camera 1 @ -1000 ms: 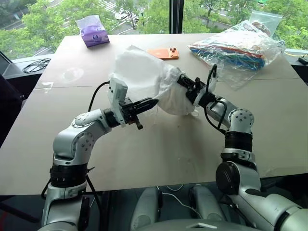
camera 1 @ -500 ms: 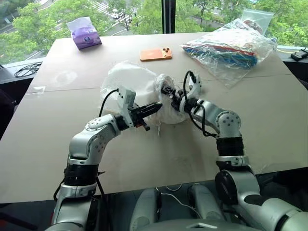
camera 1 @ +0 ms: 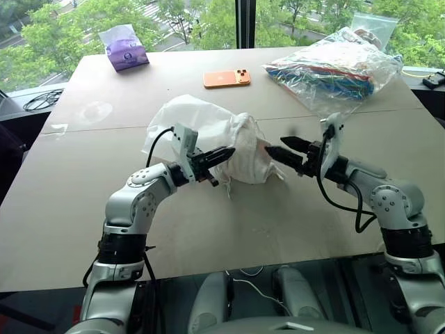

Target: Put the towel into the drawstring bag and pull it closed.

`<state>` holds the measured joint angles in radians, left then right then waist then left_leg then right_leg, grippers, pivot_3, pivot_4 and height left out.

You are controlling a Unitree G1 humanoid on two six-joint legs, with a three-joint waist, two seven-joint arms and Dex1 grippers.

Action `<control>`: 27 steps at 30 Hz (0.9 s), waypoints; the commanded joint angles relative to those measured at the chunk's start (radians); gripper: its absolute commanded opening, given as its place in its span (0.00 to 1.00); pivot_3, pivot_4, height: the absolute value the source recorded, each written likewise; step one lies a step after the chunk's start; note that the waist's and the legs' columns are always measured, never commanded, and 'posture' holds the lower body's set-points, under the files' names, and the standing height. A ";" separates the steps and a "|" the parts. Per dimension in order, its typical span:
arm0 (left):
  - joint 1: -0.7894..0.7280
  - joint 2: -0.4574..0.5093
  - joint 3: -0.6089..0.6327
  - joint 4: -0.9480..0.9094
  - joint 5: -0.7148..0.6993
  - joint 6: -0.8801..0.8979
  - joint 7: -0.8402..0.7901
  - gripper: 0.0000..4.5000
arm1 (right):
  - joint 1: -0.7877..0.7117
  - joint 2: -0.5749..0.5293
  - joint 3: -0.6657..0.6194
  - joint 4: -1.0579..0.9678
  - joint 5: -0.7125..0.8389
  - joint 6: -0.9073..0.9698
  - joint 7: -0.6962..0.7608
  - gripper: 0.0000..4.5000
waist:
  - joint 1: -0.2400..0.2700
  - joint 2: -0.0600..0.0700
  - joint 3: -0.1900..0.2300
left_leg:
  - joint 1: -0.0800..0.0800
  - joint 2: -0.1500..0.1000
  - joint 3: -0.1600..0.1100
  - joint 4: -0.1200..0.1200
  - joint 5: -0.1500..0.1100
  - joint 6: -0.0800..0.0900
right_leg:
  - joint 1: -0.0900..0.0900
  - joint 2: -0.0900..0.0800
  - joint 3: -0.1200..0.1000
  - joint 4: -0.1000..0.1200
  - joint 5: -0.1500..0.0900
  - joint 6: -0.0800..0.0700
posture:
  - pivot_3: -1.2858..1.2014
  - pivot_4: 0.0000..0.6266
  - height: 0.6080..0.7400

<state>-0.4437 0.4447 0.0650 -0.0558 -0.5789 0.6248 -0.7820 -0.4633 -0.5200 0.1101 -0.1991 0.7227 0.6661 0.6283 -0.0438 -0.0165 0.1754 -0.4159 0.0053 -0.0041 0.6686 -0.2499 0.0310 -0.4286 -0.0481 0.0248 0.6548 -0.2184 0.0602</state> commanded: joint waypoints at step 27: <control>-0.033 0.137 -0.063 0.001 0.066 -0.078 -0.199 0.00 | -0.113 0.187 0.078 0.175 -0.510 -0.442 0.045 0.00 | 0.012 -0.001 0.001 | 0.000 0.000 0.000 0.001 0.000 -0.001 | 0.000 -0.002 0.000 0.001 0.000 0.000 | 0.52 0.24 1.00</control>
<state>-0.4545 0.5654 -0.0031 -0.0449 -0.5157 0.5809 -0.9497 -0.5518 -0.3404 0.2163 0.0226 0.1850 0.2342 0.6597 -0.0317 -0.0177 0.1760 -0.4160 0.0054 -0.0045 0.6699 -0.2496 0.0305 -0.4284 -0.0504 0.0248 0.6562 -0.2182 0.0600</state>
